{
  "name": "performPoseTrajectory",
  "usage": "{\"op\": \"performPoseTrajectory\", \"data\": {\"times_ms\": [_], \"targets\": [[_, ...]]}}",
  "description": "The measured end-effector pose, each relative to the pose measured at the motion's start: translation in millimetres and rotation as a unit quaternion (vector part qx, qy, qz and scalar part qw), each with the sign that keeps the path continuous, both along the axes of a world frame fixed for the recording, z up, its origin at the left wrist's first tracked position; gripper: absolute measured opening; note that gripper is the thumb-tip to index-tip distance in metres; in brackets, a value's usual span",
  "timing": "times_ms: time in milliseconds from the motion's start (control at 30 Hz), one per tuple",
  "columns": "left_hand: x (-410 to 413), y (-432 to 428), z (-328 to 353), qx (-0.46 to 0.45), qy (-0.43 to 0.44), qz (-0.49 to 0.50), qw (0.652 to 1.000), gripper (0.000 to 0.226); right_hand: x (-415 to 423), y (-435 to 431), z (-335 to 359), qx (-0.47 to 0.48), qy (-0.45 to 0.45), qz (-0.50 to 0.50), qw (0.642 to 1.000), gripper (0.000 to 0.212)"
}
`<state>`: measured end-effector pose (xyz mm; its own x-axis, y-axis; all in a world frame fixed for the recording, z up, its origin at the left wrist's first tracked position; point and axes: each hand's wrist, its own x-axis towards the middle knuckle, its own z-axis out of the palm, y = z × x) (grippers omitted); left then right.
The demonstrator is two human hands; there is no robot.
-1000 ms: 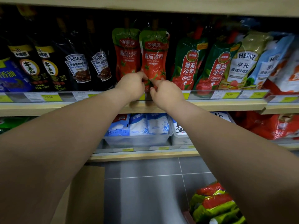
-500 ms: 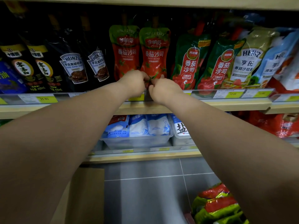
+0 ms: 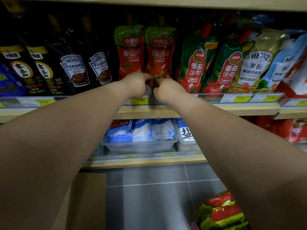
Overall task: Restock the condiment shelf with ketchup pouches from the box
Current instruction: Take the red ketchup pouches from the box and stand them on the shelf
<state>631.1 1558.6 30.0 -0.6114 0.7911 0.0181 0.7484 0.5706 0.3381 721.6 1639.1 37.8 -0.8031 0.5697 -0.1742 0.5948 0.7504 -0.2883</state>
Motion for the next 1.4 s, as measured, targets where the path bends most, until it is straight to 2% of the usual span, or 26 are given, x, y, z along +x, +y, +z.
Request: {"op": "performPoseTrajectory", "data": {"times_ms": [100, 233, 367, 533, 800, 1067, 1200, 1400], "targets": [[4, -10, 1, 0.063, 0.009, -0.007, 0.998, 0.043, 10, -3, -9, 0.015, 0.139, -0.017, 0.99, 0.036], [14, -36, 3, 0.16, 0.032, 0.007, 0.987, 0.035, 23, -18, -16, 0.047, 0.279, -0.005, 0.959, 0.034], [29, -79, -1, 0.232, 0.01, 0.044, 0.972, 0.03, 39, -56, -28, 0.034, 0.347, 0.031, 0.937, 0.031], [49, -151, -34, 0.238, -0.101, 0.081, 0.963, 0.028, 53, -122, -63, -0.051, 0.302, 0.058, 0.95, 0.025], [56, -292, -103, 0.159, -0.21, 0.15, 0.953, 0.026, 51, -244, -117, -0.171, 0.175, 0.09, 0.965, 0.024], [51, -444, -155, 0.039, -0.211, 0.256, 0.943, 0.029, 27, -368, -166, -0.258, 0.071, 0.128, 0.955, 0.022], [46, -512, -188, -0.017, -0.239, 0.324, 0.915, 0.029, 17, -422, -198, -0.277, 0.014, 0.145, 0.95, 0.022], [34, -584, -233, -0.086, -0.254, 0.386, 0.883, 0.042, -1, -491, -256, -0.341, -0.071, 0.126, 0.929, 0.028]]}}
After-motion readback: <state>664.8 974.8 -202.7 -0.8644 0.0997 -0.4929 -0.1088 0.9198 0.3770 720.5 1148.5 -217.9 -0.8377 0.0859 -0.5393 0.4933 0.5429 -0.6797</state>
